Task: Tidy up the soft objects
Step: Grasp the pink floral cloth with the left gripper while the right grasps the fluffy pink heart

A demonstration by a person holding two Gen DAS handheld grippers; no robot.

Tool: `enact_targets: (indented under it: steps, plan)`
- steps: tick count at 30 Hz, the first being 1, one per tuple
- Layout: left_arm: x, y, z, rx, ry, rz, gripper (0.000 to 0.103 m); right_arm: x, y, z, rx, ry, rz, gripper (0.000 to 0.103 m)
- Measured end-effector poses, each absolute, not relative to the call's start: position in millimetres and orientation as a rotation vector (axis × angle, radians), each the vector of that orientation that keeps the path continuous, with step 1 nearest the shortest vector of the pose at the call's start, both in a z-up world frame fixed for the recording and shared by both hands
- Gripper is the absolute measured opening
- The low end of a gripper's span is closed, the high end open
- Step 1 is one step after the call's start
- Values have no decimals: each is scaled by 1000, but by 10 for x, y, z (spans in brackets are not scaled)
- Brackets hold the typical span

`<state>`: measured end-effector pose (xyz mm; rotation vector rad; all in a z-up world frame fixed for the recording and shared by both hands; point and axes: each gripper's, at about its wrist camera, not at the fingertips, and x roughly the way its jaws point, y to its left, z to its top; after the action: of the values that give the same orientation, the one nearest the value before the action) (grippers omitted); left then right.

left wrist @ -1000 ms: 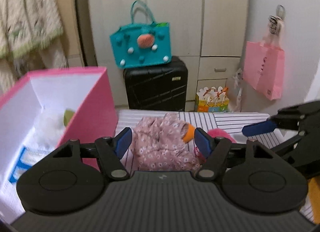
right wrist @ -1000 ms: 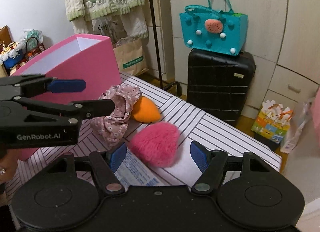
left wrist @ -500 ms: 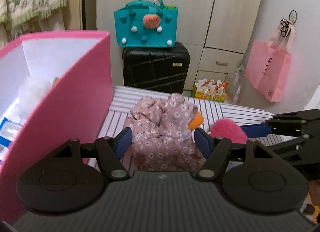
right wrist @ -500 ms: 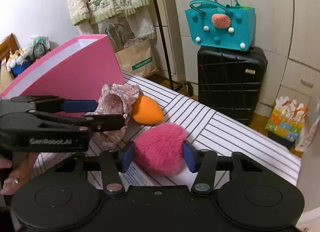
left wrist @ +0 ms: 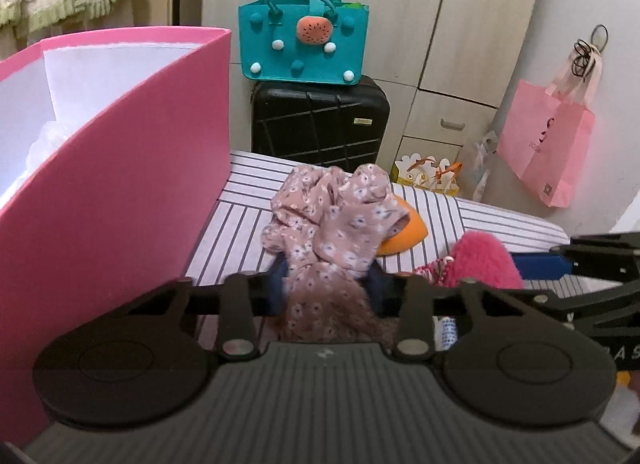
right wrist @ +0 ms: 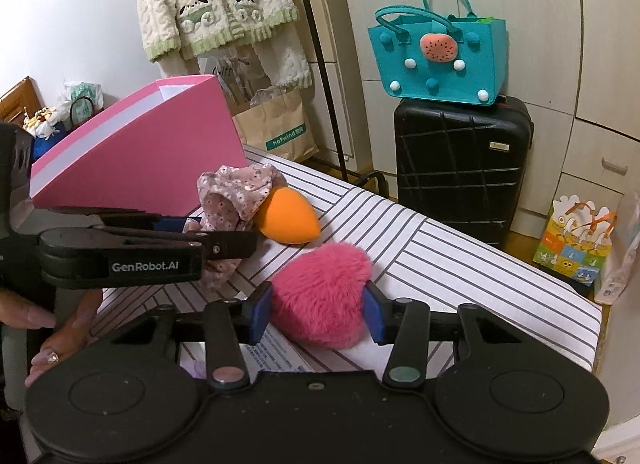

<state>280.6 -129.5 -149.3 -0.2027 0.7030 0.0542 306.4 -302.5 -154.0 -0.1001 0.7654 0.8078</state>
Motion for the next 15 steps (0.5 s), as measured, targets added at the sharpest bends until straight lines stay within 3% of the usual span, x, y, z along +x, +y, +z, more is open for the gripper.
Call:
enact_targets:
  steps: [1, 4, 11, 15]
  plan:
    - [2801, -1301, -1498, -197, 701, 51, 22, 3060, -3023, -1540, -101, 765, 806, 52]
    - [2775, -1314, -1499, -179, 700, 33, 17, 3033, -3012, -1522, -108, 760, 798, 51]
    - [2635, -1321, -1432, -169, 679, 2, 16, 2923, -3018, -1361, -117, 734, 782, 47]
    - [2535, -1303, -1351, -167, 663, -20, 16, 2876, -3013, -1295, -118, 761, 757, 30]
